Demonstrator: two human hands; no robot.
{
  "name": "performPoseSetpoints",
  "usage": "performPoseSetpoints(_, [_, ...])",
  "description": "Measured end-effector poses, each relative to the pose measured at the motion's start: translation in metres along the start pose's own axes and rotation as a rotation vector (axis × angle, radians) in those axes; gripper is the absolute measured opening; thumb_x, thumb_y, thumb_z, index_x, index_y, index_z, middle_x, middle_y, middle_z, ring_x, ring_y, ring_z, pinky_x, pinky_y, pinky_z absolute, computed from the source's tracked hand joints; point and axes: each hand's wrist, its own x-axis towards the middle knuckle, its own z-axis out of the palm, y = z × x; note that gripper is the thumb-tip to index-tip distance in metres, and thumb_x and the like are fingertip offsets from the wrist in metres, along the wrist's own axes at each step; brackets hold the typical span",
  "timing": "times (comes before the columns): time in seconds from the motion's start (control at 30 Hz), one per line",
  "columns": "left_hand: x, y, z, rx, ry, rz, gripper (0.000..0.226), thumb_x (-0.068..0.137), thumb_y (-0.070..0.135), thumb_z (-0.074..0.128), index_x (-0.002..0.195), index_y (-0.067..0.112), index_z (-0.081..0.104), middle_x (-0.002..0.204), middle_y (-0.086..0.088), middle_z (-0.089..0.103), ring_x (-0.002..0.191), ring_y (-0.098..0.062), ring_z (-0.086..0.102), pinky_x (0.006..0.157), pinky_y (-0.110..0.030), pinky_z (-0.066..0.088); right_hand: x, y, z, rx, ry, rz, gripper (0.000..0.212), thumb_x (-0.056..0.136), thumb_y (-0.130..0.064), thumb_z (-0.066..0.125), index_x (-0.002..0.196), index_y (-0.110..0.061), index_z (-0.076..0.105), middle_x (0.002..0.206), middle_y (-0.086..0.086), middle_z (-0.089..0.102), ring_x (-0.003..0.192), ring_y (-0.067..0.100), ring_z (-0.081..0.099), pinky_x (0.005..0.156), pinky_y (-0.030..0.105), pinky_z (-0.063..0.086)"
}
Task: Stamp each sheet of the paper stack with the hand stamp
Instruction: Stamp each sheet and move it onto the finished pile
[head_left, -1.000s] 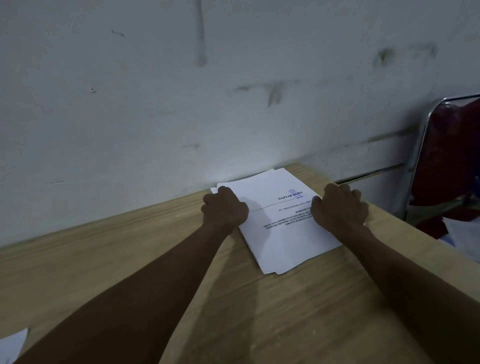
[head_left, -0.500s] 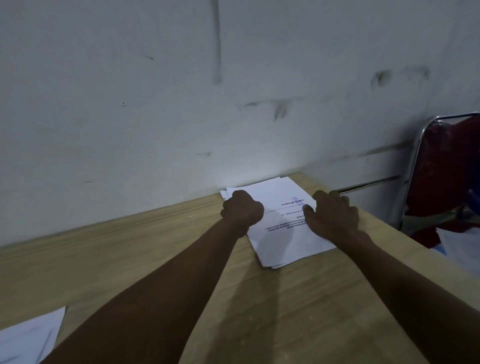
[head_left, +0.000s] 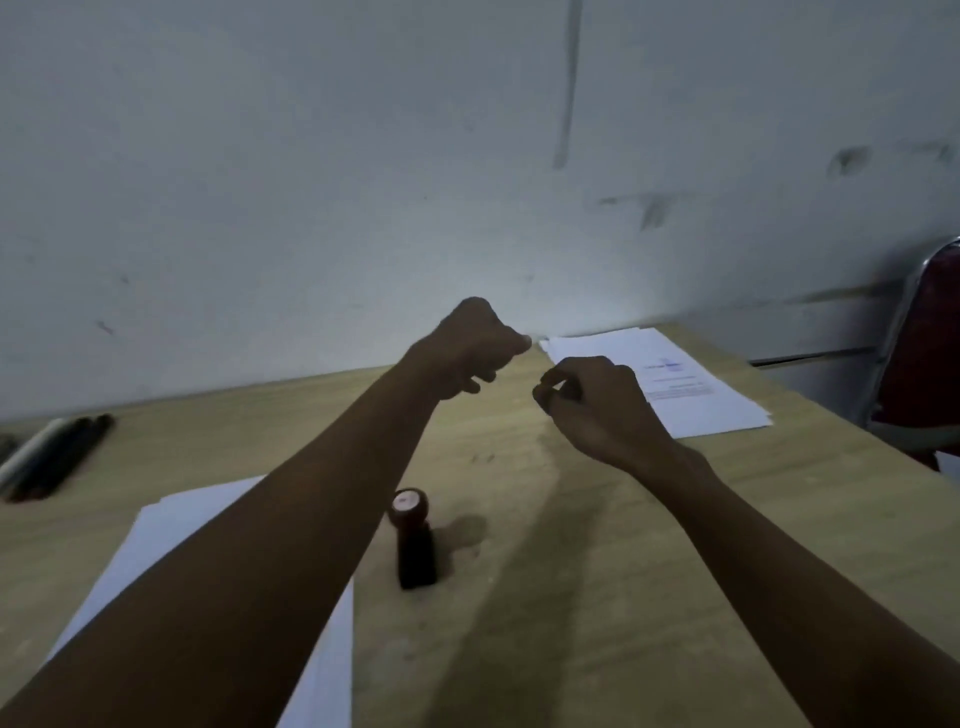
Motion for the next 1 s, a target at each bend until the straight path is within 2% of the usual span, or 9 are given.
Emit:
performPoseSetpoints(0.13, [-0.054, -0.033, -0.049, -0.011, 0.043, -0.001, 0.027, 0.09, 0.023, 0.065, 0.103, -0.002, 0.063, 0.09, -0.011, 0.062, 0.089, -0.029, 0.067, 0.061, -0.029, 0.051, -0.043, -0.05, 0.028, 0.033, -0.136, -0.092, 0.028, 0.088, -0.048, 0.06, 0.1, -0.025, 0.07, 0.083, -0.008, 0.067, 0.08, 0.013, 0.064, 0.079, 0.038, 0.055])
performPoseSetpoints(0.27, [-0.094, -0.073, -0.081, -0.038, 0.131, -0.017, 0.015, 0.09, 0.02, 0.066, 0.088, 0.006, 0.064, 0.087, -0.008, 0.063, 0.081, -0.023, 0.066, 0.055, -0.026, 0.048, -0.072, -0.08, 0.056, -0.076, -0.215, -0.121, 0.061, 0.079, -0.072, 0.055, 0.121, -0.028, 0.061, 0.107, -0.007, 0.061, 0.099, 0.015, 0.06, 0.082, 0.036, 0.05])
performPoseSetpoints(0.37, [-0.12, -0.105, -0.099, -0.059, 0.208, -0.045, 0.016, 0.088, 0.019, 0.066, 0.092, 0.004, 0.066, 0.094, -0.013, 0.067, 0.081, -0.024, 0.067, 0.06, -0.028, 0.051, -0.082, -0.088, 0.071, -0.214, -0.276, -0.099, 0.074, 0.073, -0.075, 0.058, 0.133, -0.034, 0.048, 0.126, -0.004, 0.054, 0.115, 0.019, 0.053, 0.081, 0.035, 0.041])
performPoseSetpoints(0.47, [-0.143, -0.136, -0.113, -0.054, 0.249, -0.044, 0.014, 0.087, 0.014, 0.065, 0.096, 0.004, 0.066, 0.096, -0.018, 0.067, 0.079, -0.026, 0.064, 0.065, -0.034, 0.049, -0.087, -0.091, 0.08, -0.227, -0.283, -0.053, 0.063, 0.078, -0.066, 0.061, 0.131, -0.033, 0.05, 0.131, -0.002, 0.054, 0.118, 0.02, 0.052, 0.084, 0.034, 0.04])
performPoseSetpoints(0.57, [-0.161, -0.168, -0.127, 0.072, 0.23, -0.027, 0.014, 0.086, 0.012, 0.067, 0.099, 0.009, 0.067, 0.1, -0.013, 0.065, 0.079, -0.021, 0.06, 0.067, -0.031, 0.048, -0.091, -0.096, 0.084, -0.134, -0.291, -0.044, 0.041, 0.077, -0.057, 0.068, 0.106, -0.029, 0.063, 0.112, -0.003, 0.063, 0.1, 0.018, 0.059, 0.084, 0.037, 0.05])
performPoseSetpoints(0.67, [-0.174, -0.2, -0.138, 0.258, 0.156, -0.048, 0.031, 0.081, 0.02, 0.074, 0.111, 0.019, 0.066, 0.121, -0.006, 0.057, 0.108, -0.021, 0.055, 0.085, -0.03, 0.046, -0.096, -0.098, 0.086, -0.133, -0.31, -0.07, 0.03, 0.079, -0.048, 0.071, 0.095, -0.023, 0.064, 0.098, -0.003, 0.063, 0.093, 0.019, 0.061, 0.081, 0.039, 0.052])
performPoseSetpoints(0.77, [-0.187, -0.226, -0.145, 0.37, 0.07, -0.095, 0.049, 0.077, 0.029, 0.077, 0.123, 0.031, 0.058, 0.136, 0.002, 0.047, 0.131, -0.02, 0.037, 0.105, -0.034, 0.036, -0.101, -0.103, 0.089, -0.133, -0.237, -0.082, 0.025, 0.082, -0.04, 0.07, 0.096, -0.02, 0.063, 0.097, -0.001, 0.063, 0.091, 0.021, 0.061, 0.081, 0.041, 0.052])
performPoseSetpoints(0.83, [-0.193, -0.24, -0.144, 0.432, 0.007, -0.09, 0.062, 0.075, 0.035, 0.078, 0.131, 0.033, 0.051, 0.144, 0.006, 0.041, 0.138, -0.019, 0.027, 0.112, -0.036, 0.03, -0.105, -0.109, 0.092, -0.057, -0.175, -0.124, 0.018, 0.084, -0.035, 0.067, 0.094, -0.021, 0.063, 0.093, -0.004, 0.065, 0.089, 0.019, 0.062, 0.078, 0.038, 0.053])
performPoseSetpoints(1.0, [-0.201, -0.263, -0.131, 0.482, -0.038, -0.045, 0.076, 0.073, 0.048, 0.078, 0.139, 0.029, 0.046, 0.146, 0.005, 0.041, 0.138, -0.019, 0.031, 0.113, -0.032, 0.026, -0.124, -0.131, 0.109, 0.166, -0.174, -0.236, 0.025, 0.089, -0.023, 0.058, 0.111, -0.033, 0.064, 0.089, -0.017, 0.067, 0.078, -0.001, 0.062, 0.067, 0.021, 0.046])
